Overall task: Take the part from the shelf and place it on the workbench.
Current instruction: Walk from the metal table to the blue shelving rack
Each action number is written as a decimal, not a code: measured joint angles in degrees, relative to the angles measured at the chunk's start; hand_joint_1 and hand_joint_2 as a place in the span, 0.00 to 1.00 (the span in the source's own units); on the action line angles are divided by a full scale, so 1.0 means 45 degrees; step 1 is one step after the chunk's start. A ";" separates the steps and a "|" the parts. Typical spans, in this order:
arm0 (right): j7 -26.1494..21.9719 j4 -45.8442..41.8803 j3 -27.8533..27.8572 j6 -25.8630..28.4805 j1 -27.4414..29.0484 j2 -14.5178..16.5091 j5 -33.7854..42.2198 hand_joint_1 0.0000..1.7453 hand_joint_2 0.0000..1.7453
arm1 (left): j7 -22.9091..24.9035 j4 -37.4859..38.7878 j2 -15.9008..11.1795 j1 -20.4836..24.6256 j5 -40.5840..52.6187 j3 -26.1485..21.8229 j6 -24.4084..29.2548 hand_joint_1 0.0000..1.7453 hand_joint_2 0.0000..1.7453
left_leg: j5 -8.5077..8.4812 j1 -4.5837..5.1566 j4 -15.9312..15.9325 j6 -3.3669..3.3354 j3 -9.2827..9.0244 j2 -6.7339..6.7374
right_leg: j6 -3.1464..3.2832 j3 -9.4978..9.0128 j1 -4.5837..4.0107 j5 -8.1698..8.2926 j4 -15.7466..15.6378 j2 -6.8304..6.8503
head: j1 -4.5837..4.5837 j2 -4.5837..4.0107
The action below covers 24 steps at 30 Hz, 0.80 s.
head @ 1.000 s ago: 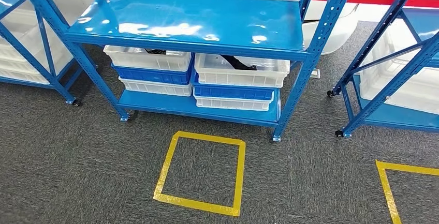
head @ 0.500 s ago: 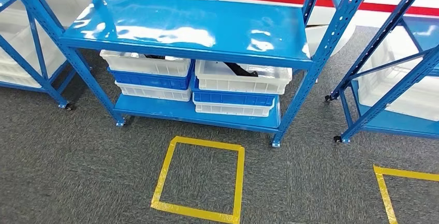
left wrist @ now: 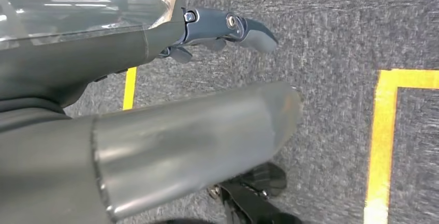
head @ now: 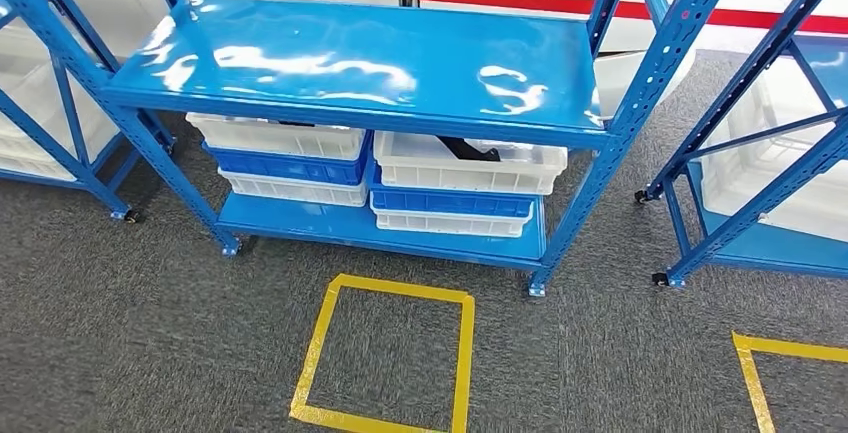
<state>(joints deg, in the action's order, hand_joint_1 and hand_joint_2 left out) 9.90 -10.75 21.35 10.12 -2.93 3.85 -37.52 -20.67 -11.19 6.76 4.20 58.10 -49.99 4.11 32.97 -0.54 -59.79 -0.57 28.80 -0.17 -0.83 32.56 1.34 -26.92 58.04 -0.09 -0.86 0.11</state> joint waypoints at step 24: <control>0.0069 -0.0005 0.0002 -0.0029 0.0012 0.0024 -0.0187 0.00 0.00 | 0.0083 0.0004 0.0026 -0.0037 0.0034 -0.0002 -0.0006 0.00 0.00 | -0.0661 0.0053 0.0341 -0.0487 0.0202 -0.0084 | -0.0692 0.0641 -0.0137 -0.0311 0.0966 -0.0025 | -0.0018 0.0000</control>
<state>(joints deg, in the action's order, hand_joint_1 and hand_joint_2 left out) 10.21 -10.77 21.36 9.99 -2.88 3.96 -38.36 -20.30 -11.17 6.88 4.04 58.25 -50.00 4.09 30.00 -0.30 -58.26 -2.76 29.71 -0.55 -3.94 35.44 0.72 -28.32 62.38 -0.20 -0.94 0.11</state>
